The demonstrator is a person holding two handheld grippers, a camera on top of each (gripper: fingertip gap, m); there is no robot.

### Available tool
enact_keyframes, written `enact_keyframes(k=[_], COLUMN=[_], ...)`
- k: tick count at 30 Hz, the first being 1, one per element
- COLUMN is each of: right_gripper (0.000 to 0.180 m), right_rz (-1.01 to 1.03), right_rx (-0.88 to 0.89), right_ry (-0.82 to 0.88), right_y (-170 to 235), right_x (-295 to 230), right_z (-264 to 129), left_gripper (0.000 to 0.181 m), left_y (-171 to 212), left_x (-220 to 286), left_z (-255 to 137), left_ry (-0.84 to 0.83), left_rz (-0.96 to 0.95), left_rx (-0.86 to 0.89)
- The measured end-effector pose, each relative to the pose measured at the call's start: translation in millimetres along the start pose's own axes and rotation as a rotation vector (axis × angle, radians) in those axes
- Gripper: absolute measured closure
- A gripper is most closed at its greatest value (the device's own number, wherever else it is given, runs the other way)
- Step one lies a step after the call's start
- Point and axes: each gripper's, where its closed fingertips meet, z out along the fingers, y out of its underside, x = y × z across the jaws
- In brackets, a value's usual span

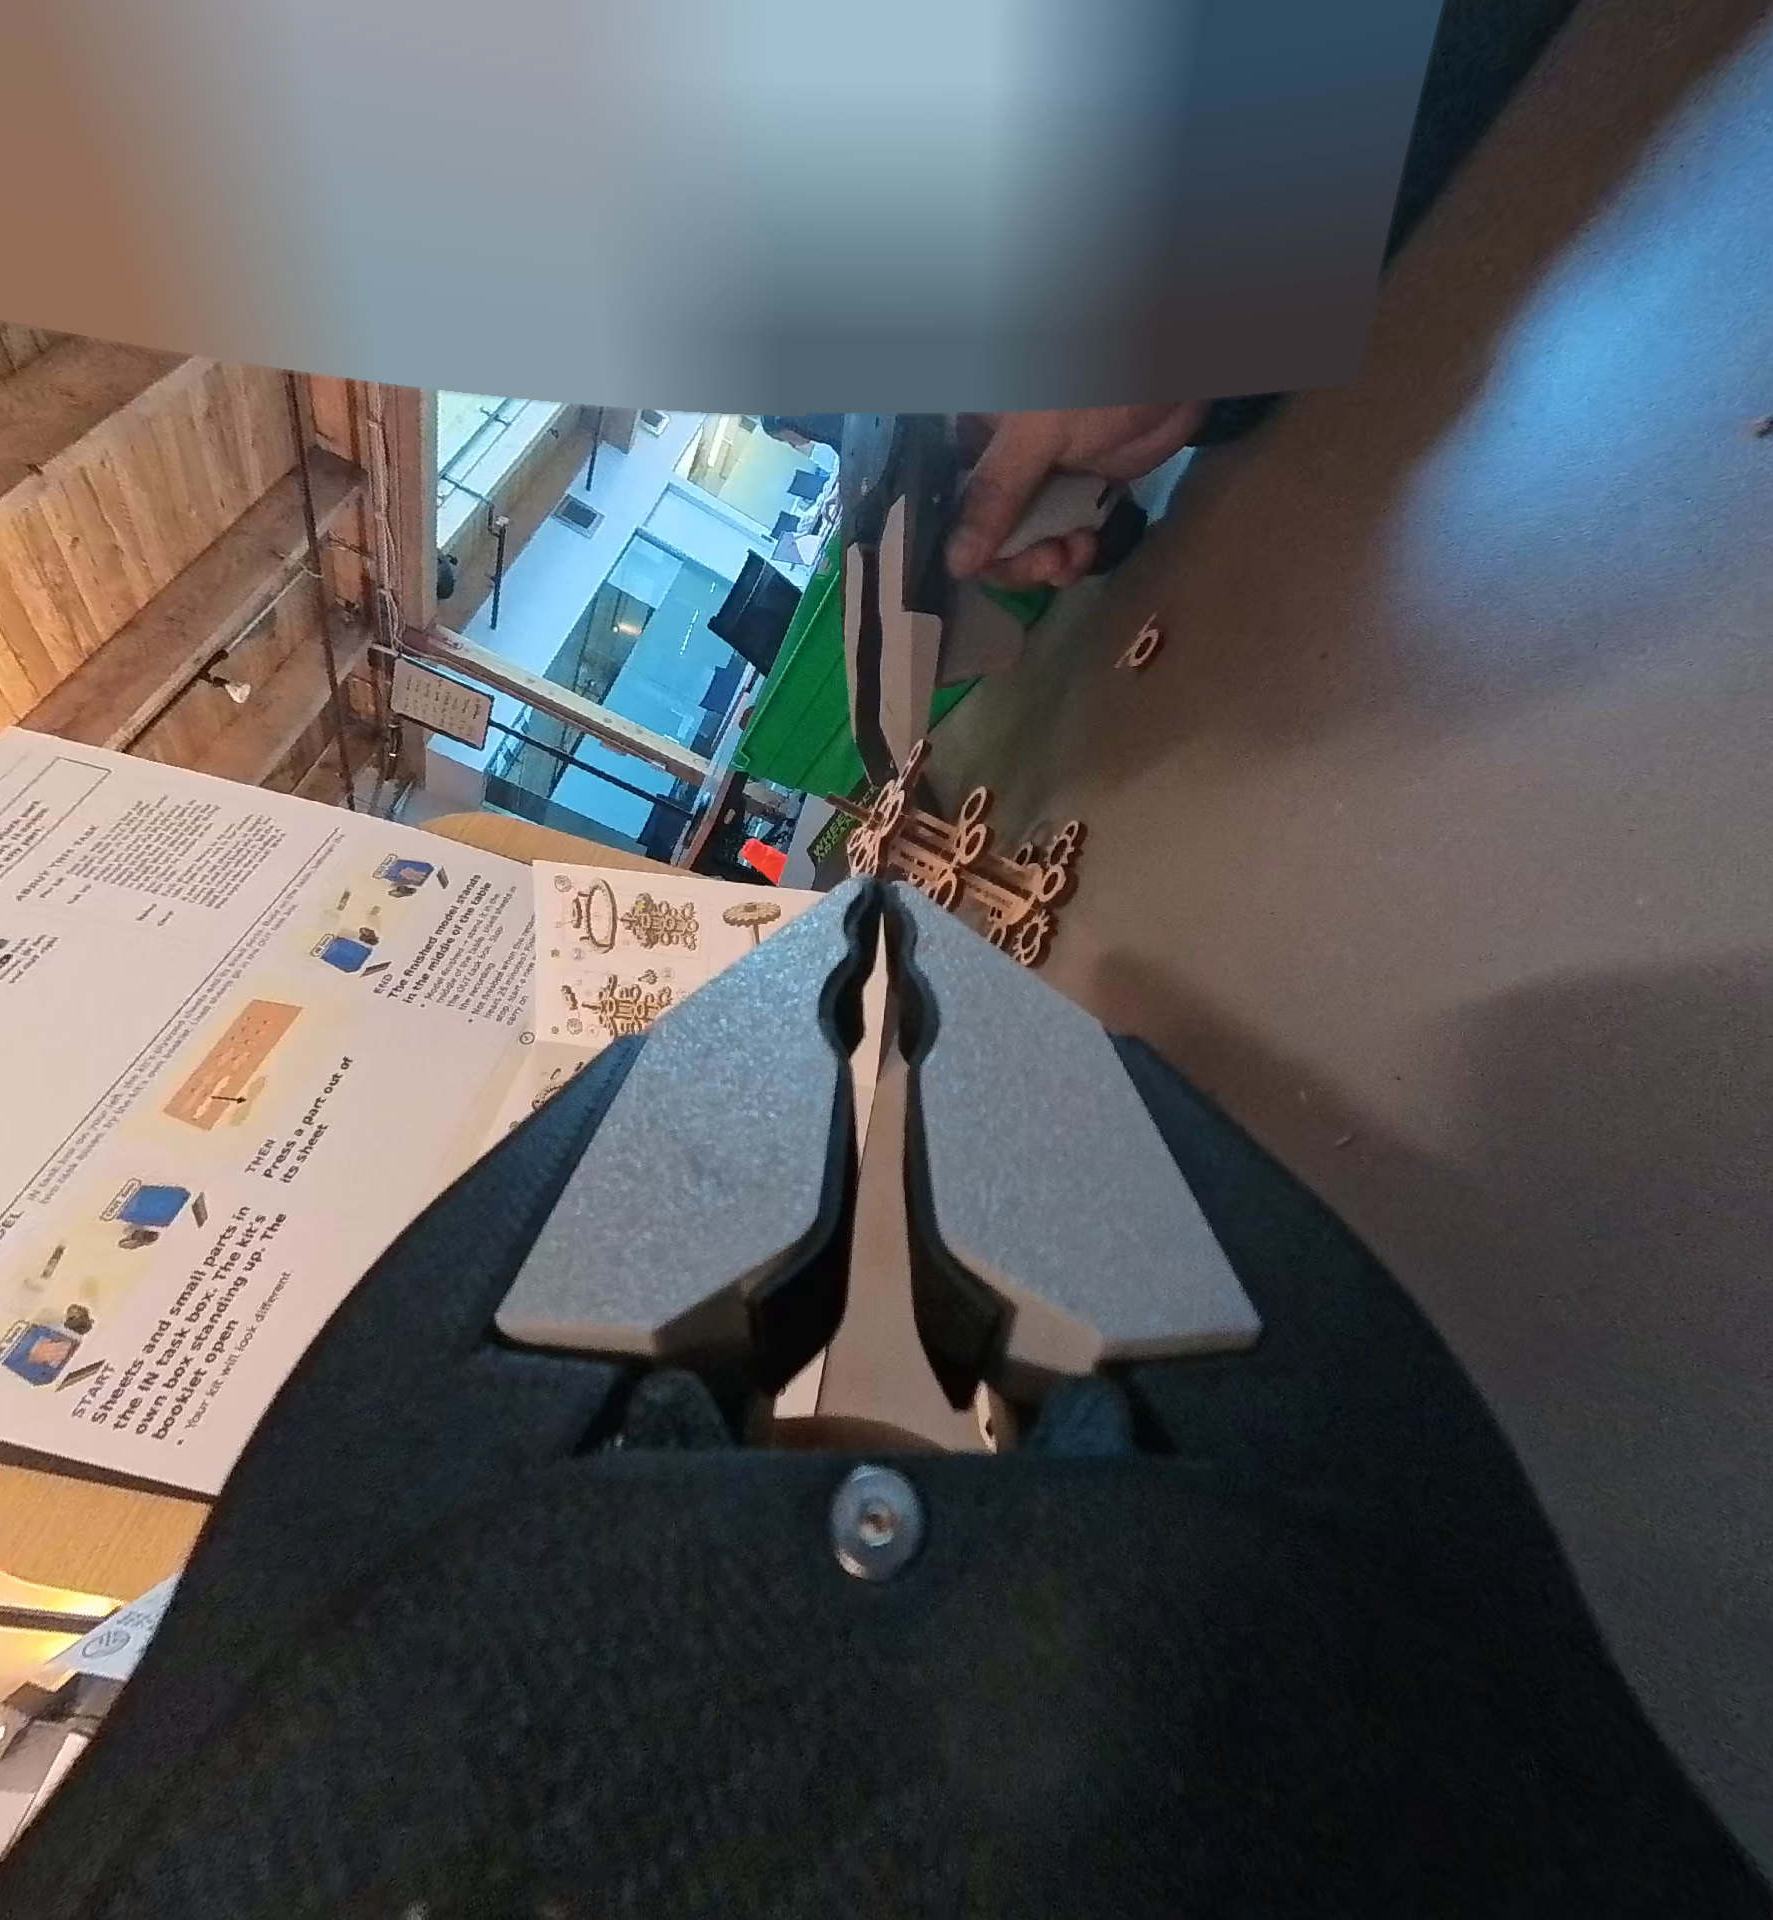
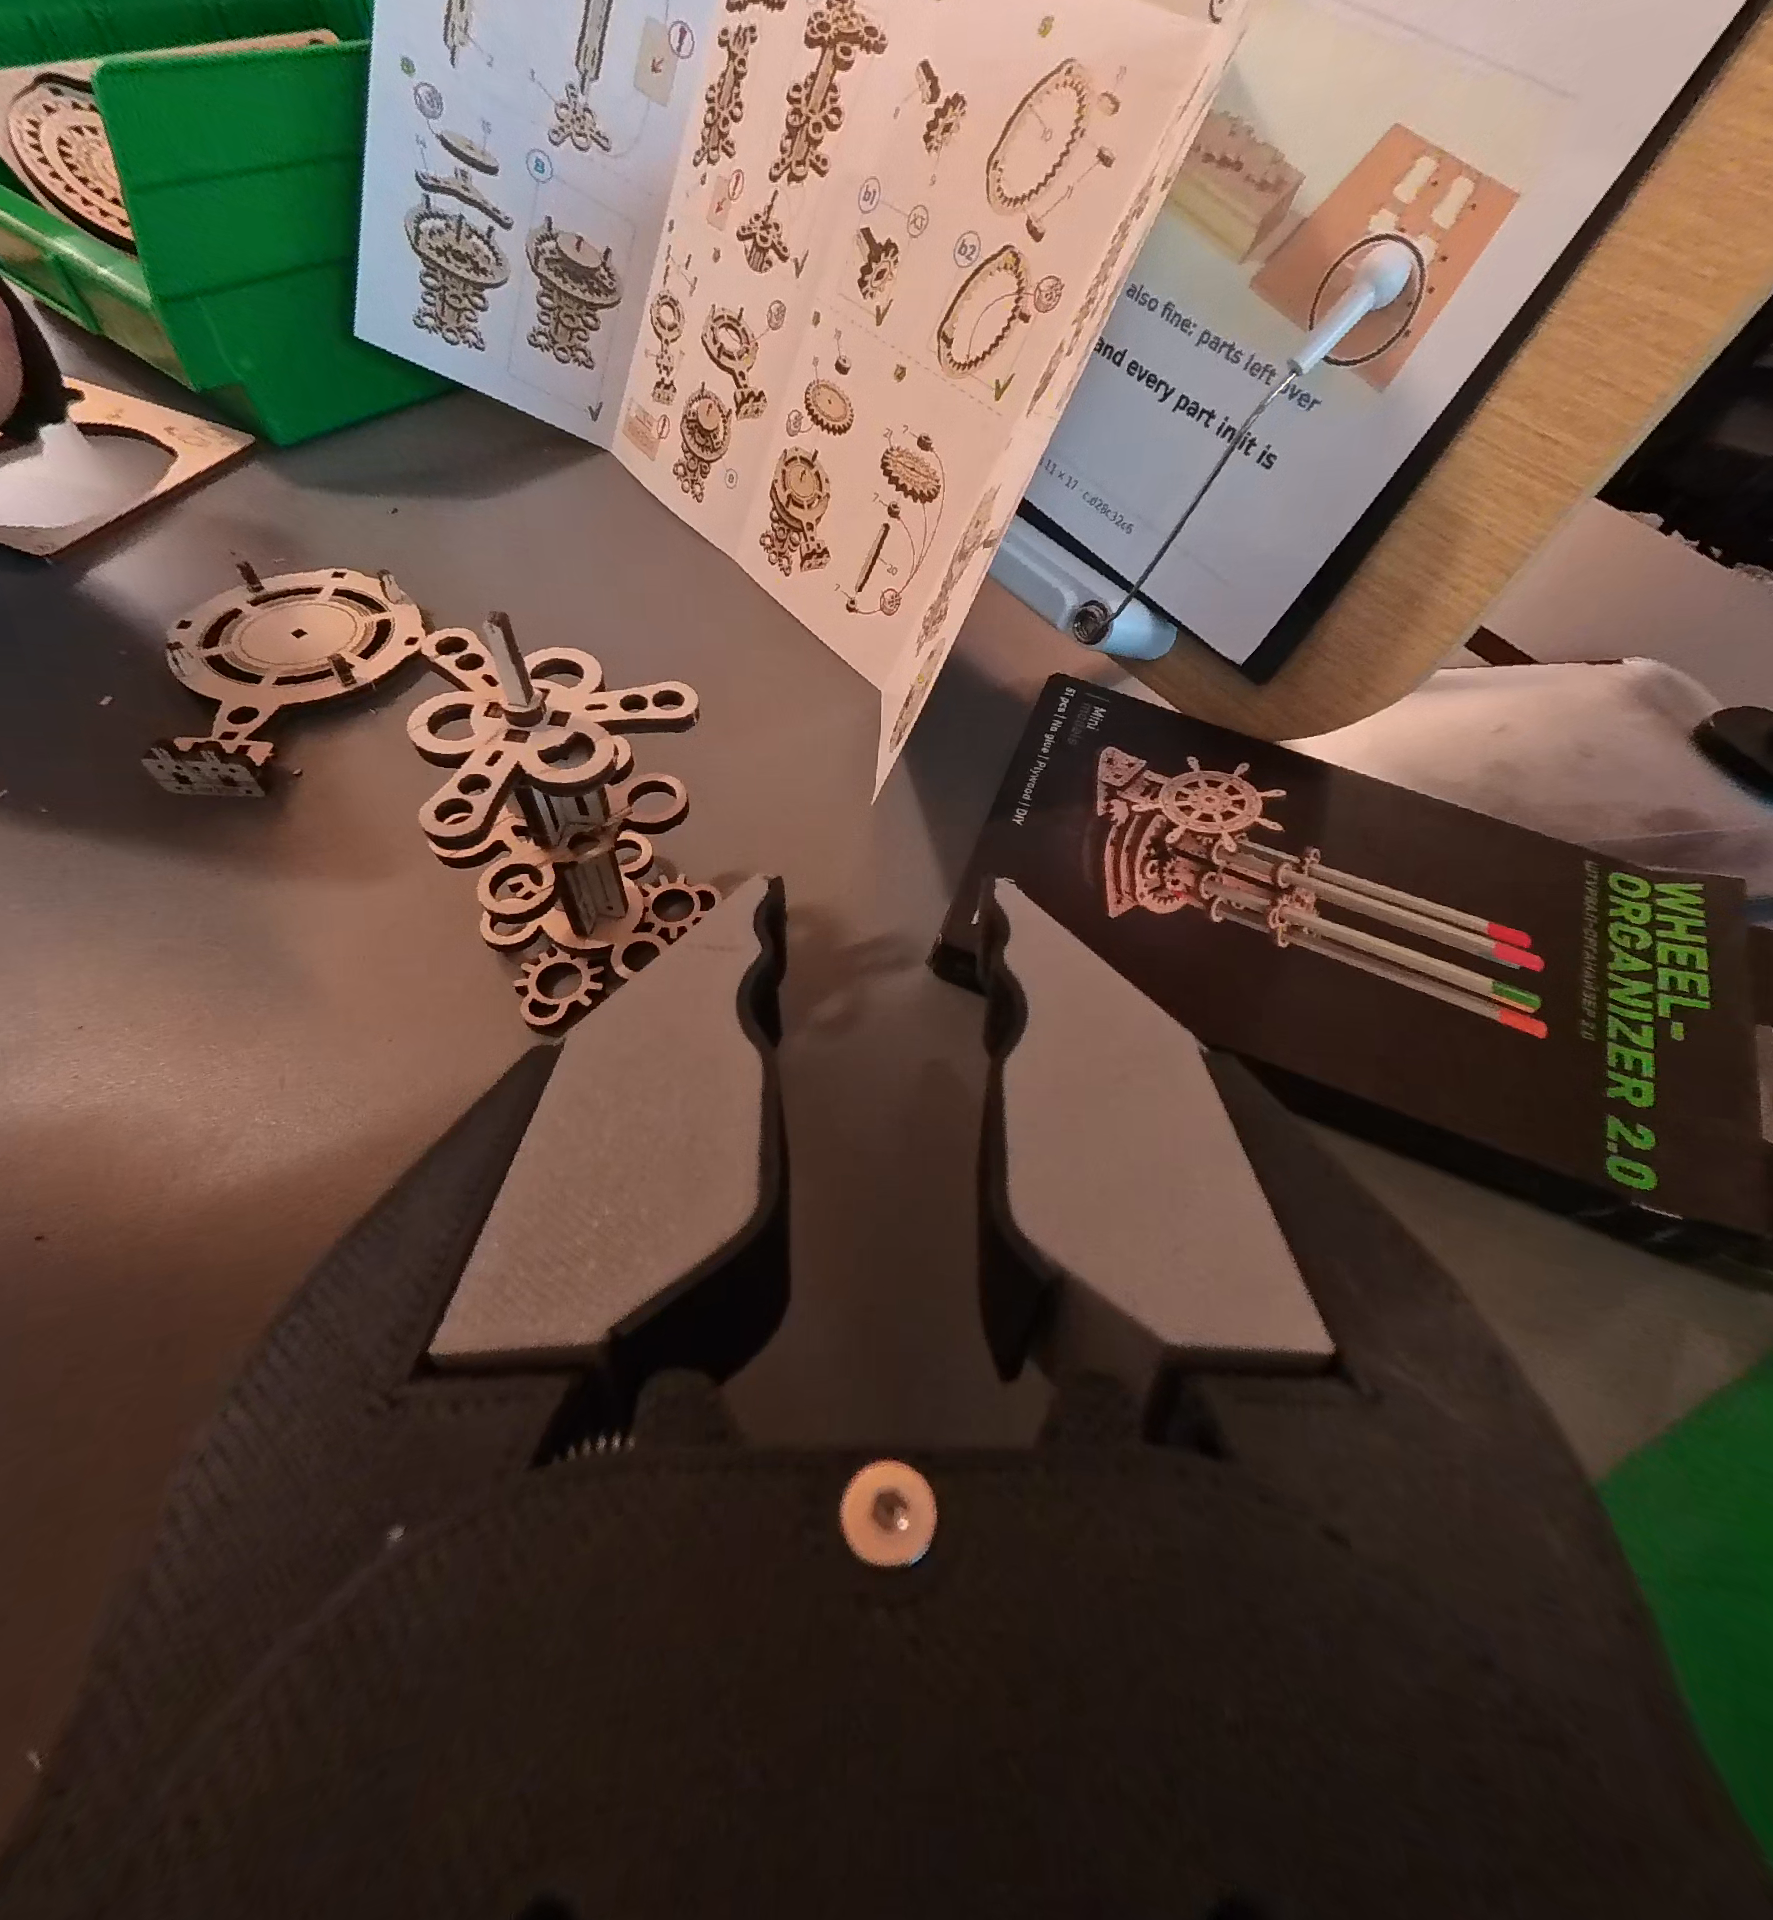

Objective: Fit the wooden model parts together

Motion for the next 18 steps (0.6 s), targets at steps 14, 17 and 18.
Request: enact_keyframes(k=[14, 17, 18], right_gripper=[0.15, 0.15, 0.15], right_rz=[-0.004, -0.005, -0.006], right_rx=[-0.009, -0.01, -0.012], right_ry=[-0.006, -0.008, -0.008], right_y=[1.2, 1.5, 1.7], right_x=[-1.1, -1.6, -1.6], right_z=[0.6, 0.8, 1.0], left_gripper=[0.181, 0.181, 0.181], left_y=[-0.4, -0.6, -0.3], left_x=[0.9, 1.0, 1.0], left_z=[0.0, 0.2, 0.3], left_ry=[0.004, 0.004, 0.003], left_rz=[0.003, 0.006, 0.009], left_rx=[0.0, 0.0, -0.002])
